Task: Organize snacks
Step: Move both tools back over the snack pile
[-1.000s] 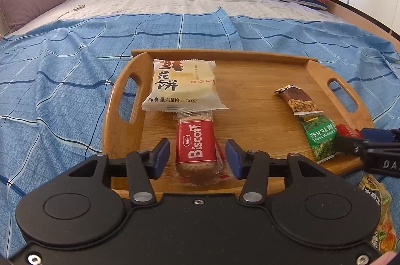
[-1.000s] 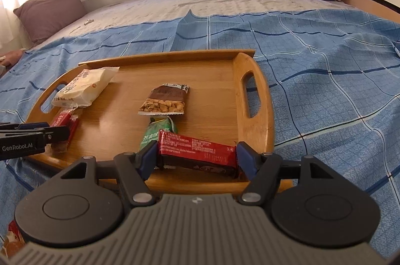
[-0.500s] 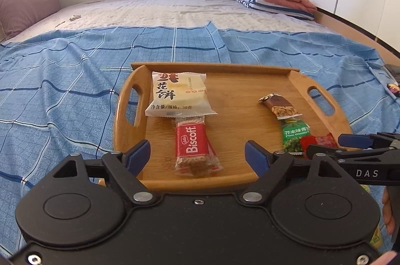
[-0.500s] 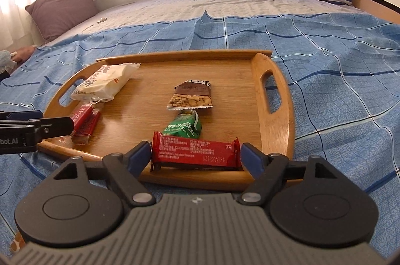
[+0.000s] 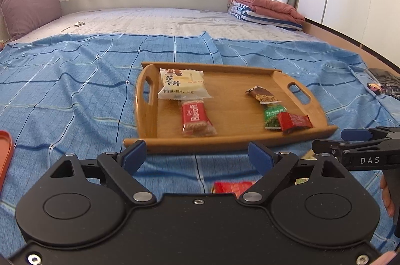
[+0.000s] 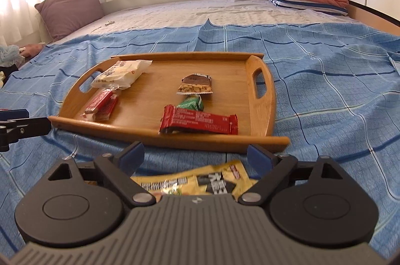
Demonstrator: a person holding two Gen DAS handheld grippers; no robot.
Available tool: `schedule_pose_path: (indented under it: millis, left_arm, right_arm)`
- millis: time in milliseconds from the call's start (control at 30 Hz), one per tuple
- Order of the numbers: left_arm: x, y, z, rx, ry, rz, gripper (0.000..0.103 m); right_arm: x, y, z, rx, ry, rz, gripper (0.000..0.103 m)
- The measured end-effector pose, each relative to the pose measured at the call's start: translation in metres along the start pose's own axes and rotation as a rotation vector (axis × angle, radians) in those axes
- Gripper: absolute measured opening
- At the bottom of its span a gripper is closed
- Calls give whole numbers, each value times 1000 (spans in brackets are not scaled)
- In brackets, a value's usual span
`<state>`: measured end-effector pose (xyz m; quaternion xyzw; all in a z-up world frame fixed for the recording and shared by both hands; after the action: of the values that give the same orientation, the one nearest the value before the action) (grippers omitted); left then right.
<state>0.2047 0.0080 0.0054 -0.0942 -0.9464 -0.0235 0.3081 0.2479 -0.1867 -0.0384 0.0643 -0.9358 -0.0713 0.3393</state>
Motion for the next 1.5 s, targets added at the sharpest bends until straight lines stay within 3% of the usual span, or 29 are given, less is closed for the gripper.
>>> schedule_pose_path:
  millis: [433, 767, 900, 1167, 1500]
  left_arm:
    - [38, -11, 59, -39, 16, 1, 91]
    - [37, -15, 95, -34, 61, -16, 90]
    - [32, -17, 103, -6, 93, 22, 74]
    - [32, -19, 99, -16, 74, 8, 49]
    - [26, -23, 97, -34, 74, -10, 42]
  right_arm:
    - [44, -5, 60, -14, -31, 71, 102]
    - [42, -8, 91, -41, -28, 116, 103]
    - [38, -2, 95, 11, -29, 147, 103]
    - [36, -2, 97, 23, -36, 154, 103]
    - [36, -1, 98, 29, -40, 159, 103]
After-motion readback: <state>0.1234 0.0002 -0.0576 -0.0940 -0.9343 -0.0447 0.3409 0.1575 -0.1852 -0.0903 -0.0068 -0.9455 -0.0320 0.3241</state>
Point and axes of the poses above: each gripper's, at about its wrist camera, not at the fingertips, and x roughly against the way its jaws point, y to its left, z to its underside, the point moved 9 cm from there along -x, roughly the way its jaws point, and after that the axes turned 6 degrees about -x, right-handed, at the moved point
